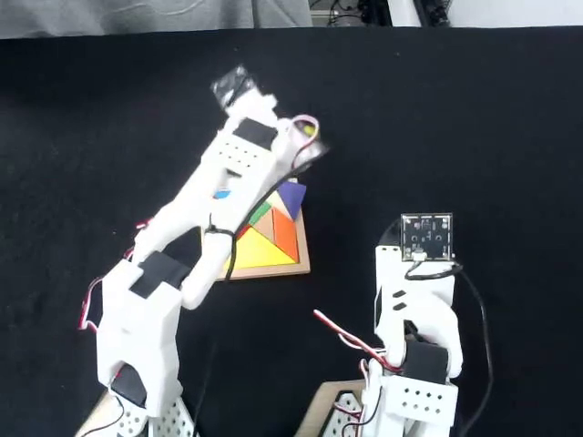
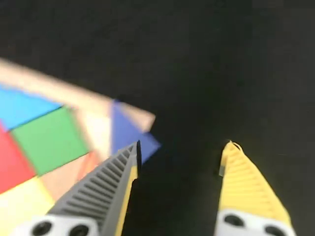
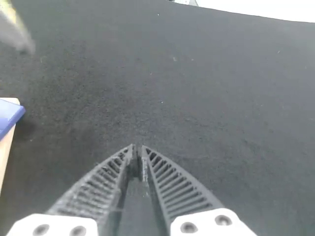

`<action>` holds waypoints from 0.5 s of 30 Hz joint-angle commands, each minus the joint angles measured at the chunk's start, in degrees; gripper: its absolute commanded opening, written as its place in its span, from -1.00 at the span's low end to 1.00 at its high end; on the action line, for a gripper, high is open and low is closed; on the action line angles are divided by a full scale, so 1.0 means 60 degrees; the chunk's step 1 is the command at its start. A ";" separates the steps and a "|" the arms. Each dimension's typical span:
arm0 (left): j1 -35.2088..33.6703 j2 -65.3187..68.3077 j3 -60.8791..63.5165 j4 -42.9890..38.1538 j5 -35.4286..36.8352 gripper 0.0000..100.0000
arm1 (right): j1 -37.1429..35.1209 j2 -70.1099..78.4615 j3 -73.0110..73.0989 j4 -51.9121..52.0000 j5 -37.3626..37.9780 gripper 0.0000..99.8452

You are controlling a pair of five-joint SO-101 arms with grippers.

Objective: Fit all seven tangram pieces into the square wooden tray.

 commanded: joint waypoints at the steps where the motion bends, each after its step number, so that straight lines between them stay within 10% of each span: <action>1: 0.0344 0.0484 -0.1575 -0.1011 -0.1055 -0.47 | -0.0088 -0.0681 0.0007 -0.0161 -0.0103 -0.98; 15: 0.0022 0.3341 -0.4242 0.0176 -0.1612 -0.46 | -0.0088 -0.0681 0.0007 -0.0161 -0.0103 -0.98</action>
